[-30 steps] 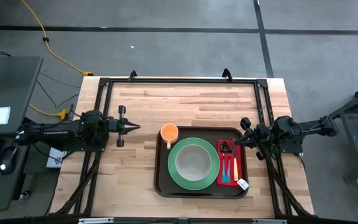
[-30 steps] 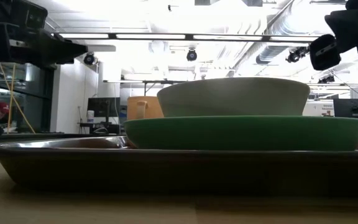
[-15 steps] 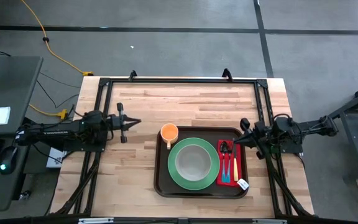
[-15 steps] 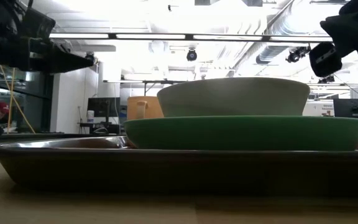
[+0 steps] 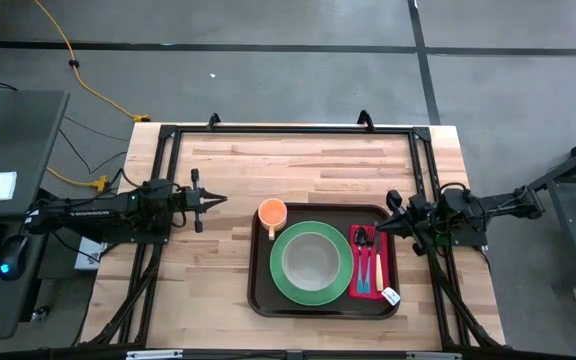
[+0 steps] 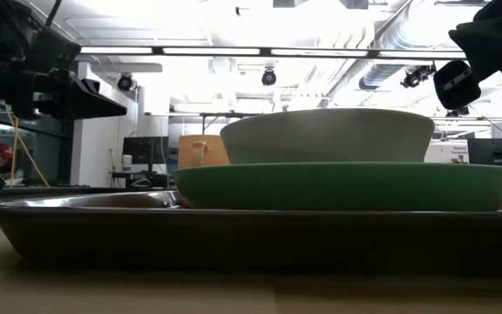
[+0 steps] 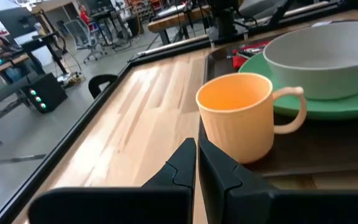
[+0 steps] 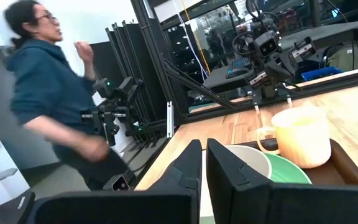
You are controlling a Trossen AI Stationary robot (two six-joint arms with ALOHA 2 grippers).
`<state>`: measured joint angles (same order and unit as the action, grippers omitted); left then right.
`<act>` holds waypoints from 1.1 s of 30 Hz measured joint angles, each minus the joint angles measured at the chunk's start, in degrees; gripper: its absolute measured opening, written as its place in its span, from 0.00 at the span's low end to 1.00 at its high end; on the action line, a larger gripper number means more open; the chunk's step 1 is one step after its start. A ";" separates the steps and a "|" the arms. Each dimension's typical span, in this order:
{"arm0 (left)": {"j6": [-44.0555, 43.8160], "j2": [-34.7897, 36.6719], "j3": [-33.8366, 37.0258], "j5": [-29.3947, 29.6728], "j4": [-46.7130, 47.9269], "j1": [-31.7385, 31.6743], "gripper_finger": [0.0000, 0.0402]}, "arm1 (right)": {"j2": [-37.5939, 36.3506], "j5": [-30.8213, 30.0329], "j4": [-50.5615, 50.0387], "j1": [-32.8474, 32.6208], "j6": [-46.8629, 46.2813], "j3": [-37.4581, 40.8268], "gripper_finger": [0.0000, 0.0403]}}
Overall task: Set up tray
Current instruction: Return to Home Position
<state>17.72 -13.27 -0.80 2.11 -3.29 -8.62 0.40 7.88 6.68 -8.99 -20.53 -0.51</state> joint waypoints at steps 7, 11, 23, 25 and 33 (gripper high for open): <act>0.00 -0.01 0.00 0.02 0.91 0.00 0.12 | 0.00 0.00 0.00 0.00 0.00 0.00 0.00; 0.00 0.00 0.00 0.01 0.90 0.00 0.12 | 0.00 0.00 0.00 0.00 0.00 0.00 0.00; 0.01 0.01 0.00 0.02 0.85 0.00 0.12 | 0.00 0.00 0.00 0.00 0.00 0.00 0.00; 0.02 0.01 0.00 0.02 0.85 0.00 0.12 | 0.00 0.00 0.00 0.00 0.00 0.00 0.00; 0.00 0.01 0.00 0.02 0.83 0.00 0.12 | 0.00 0.00 0.00 0.00 0.00 0.02 0.00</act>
<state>17.72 -13.26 -0.80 2.13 -2.46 -8.62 0.40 7.88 6.68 -8.99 -20.53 -0.49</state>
